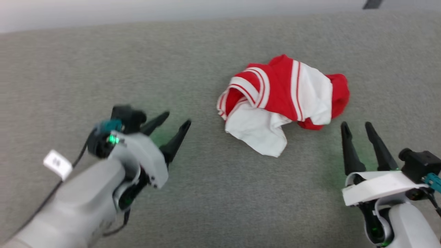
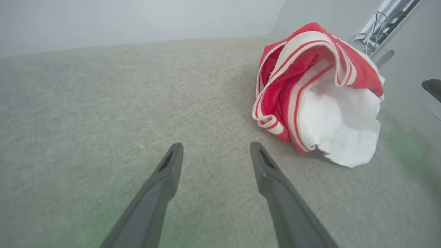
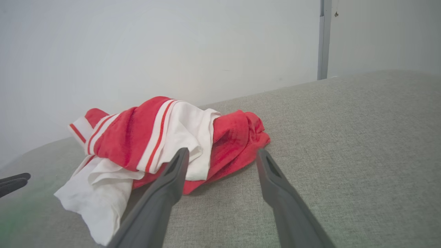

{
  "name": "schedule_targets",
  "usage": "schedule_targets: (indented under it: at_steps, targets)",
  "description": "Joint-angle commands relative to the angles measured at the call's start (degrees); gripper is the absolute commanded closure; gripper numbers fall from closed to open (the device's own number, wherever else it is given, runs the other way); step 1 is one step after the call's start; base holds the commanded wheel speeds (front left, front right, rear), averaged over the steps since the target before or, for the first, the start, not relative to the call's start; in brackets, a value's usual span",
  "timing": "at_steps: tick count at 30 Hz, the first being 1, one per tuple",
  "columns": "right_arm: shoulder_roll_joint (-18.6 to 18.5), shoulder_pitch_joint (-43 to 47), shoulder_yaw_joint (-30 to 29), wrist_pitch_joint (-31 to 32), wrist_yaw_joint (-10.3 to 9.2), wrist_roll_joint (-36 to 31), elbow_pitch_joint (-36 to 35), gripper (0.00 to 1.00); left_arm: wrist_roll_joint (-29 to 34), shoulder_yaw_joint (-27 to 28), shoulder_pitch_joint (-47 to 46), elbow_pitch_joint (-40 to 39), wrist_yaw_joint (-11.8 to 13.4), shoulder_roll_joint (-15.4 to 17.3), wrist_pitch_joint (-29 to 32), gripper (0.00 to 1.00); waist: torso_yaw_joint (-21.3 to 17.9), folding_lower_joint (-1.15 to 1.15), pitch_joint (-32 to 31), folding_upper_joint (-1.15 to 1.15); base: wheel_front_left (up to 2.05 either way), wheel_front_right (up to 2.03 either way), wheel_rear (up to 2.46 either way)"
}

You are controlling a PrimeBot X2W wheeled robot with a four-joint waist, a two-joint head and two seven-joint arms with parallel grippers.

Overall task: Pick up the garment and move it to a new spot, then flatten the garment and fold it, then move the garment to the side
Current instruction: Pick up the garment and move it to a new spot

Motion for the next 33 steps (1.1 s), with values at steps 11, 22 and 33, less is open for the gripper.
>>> schedule_targets:
  at_steps: [11, 22, 33]
  targets:
    - [-5.15, 3.96, -2.85, -0.04, -0.06, -1.63, -0.35, 0.0, 11.63, 26.02, 21.54, -5.83, 5.84, -2.01, -1.1, 0.0, 6.49, 0.0, -4.74, 0.0, 0.0, 0.0, 0.0]
    - [-7.6, 6.53, -5.58, -0.04, -0.06, -1.94, -1.61, 0.0, 35.3, 56.02, 42.5, -20.48, 5.07, -11.31, -1.12, 0.0, 6.97, 0.0, -7.05, 0.0, 0.0, 0.0, 0.0]
    - [-8.38, 6.69, -6.62, -0.04, -0.06, -2.25, -4.34, 0.0, 51.3, 68.23, 50.5, -29.91, 1.22, -20.79, -1.12, 0.0, 6.42, 0.0, -8.74, 0.0, 0.0, 0.0, 0.0]
